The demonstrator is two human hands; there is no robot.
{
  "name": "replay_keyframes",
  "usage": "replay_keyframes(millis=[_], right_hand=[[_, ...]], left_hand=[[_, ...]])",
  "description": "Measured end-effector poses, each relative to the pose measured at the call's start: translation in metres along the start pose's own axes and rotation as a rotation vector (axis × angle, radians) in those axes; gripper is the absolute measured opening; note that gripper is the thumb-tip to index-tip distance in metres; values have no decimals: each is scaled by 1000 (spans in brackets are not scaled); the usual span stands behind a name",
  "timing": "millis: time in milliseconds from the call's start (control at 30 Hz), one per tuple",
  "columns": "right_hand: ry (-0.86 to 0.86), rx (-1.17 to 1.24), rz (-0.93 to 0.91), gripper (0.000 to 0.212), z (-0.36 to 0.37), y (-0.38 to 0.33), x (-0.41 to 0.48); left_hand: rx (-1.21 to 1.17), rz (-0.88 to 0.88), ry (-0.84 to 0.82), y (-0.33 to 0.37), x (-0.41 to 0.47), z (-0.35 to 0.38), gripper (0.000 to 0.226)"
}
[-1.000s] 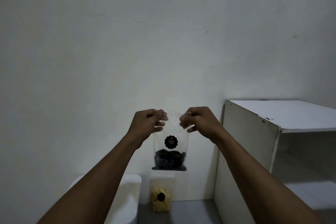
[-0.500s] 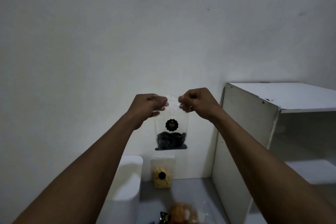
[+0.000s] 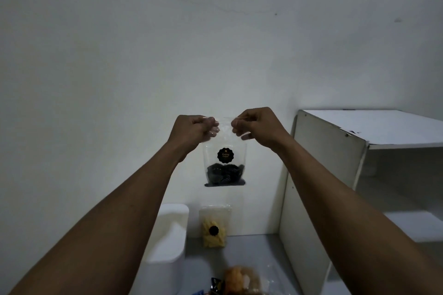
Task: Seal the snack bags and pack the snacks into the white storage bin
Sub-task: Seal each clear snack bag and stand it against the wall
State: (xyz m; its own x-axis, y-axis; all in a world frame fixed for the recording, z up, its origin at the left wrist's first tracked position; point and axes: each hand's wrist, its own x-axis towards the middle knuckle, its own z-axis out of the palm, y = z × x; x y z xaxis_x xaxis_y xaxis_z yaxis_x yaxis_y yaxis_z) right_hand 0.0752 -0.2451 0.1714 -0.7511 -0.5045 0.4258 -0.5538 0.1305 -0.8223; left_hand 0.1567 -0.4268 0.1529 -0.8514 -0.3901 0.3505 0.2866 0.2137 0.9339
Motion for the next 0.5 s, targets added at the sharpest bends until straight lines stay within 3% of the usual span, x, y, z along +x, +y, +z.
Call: replay_keyframes(millis=[100, 300, 500], right_hand=[[-39, 49, 3, 12, 3, -5, -2], [5, 10, -5, 8, -4, -8, -2], [-80, -17, 19, 12, 3, -7, -5]], left_hand=[[40, 95, 83, 2, 2, -2, 17], [-1, 52, -21, 6, -3, -11, 11], [206, 151, 53, 2, -3, -3, 10]])
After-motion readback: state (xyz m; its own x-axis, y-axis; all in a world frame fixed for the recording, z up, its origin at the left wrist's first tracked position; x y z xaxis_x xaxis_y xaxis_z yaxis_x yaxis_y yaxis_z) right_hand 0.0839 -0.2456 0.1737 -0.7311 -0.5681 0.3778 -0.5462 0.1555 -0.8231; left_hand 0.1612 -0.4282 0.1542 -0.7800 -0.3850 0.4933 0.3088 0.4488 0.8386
